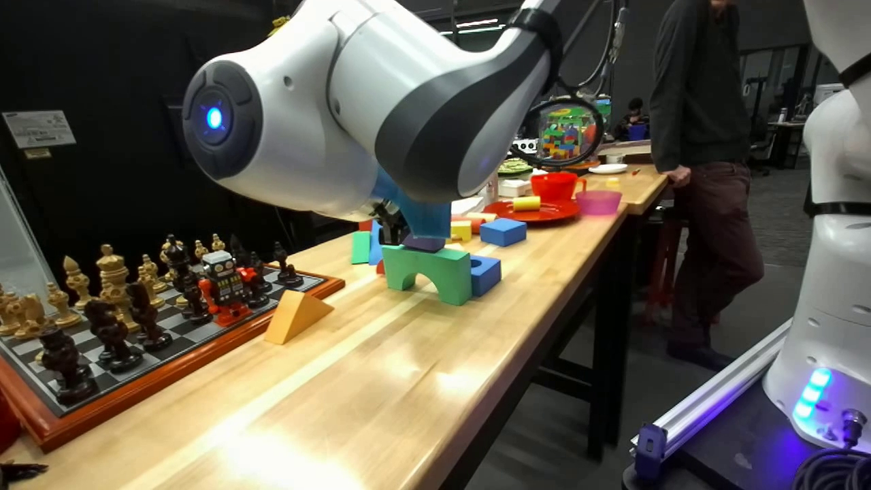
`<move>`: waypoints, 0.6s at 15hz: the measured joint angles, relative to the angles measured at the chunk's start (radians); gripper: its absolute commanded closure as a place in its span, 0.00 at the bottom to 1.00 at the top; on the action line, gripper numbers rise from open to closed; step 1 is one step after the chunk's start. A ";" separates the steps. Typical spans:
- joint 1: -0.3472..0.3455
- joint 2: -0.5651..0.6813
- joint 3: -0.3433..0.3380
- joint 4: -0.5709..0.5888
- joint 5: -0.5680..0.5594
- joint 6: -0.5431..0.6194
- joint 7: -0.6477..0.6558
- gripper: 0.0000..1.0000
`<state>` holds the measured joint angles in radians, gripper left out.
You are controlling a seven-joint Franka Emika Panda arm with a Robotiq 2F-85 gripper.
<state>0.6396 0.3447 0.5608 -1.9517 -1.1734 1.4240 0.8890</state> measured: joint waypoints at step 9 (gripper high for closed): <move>0.077 0.035 -0.071 0.051 0.000 -0.010 0.000 0.10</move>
<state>0.7164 0.3794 0.4898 -1.9009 -1.1734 1.4138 0.8888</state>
